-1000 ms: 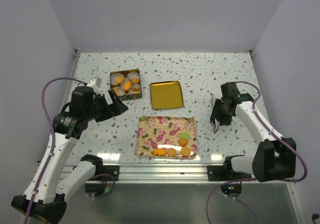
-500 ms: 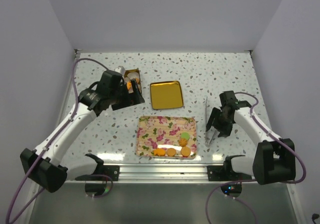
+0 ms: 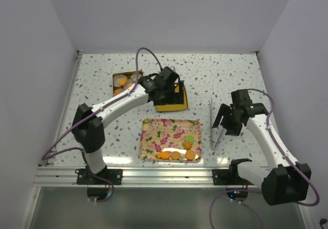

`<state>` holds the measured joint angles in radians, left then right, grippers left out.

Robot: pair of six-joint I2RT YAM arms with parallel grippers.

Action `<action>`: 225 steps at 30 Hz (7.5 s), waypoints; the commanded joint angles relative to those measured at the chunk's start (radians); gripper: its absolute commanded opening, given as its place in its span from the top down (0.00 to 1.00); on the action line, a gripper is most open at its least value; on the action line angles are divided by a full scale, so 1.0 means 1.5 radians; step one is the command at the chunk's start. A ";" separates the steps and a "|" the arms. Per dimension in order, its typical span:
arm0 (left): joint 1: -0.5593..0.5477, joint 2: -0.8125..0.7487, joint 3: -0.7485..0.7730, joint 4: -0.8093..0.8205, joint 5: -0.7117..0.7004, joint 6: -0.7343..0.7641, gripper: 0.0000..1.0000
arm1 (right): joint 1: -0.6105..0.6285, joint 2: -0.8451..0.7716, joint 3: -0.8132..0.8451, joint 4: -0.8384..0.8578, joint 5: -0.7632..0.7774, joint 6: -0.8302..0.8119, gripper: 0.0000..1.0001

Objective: Pack the cookies

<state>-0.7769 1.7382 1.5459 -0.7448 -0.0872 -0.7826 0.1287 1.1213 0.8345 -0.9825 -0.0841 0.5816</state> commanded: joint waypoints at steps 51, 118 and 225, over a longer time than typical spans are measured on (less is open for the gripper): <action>0.060 0.339 0.489 0.021 0.055 0.145 1.00 | -0.003 0.025 0.414 -0.166 -0.097 -0.030 0.27; 0.429 -0.382 -0.261 0.845 0.478 -0.492 1.00 | 0.178 0.440 0.420 1.593 -0.427 1.063 0.76; 0.568 0.000 -0.191 0.341 0.307 0.124 0.25 | 0.117 0.785 0.445 1.318 -0.439 0.766 1.00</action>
<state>0.0547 1.7893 1.3106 -0.2893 0.2947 -0.6060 0.3023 2.2814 1.5120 0.9627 -0.7475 1.7855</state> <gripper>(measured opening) 0.746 0.196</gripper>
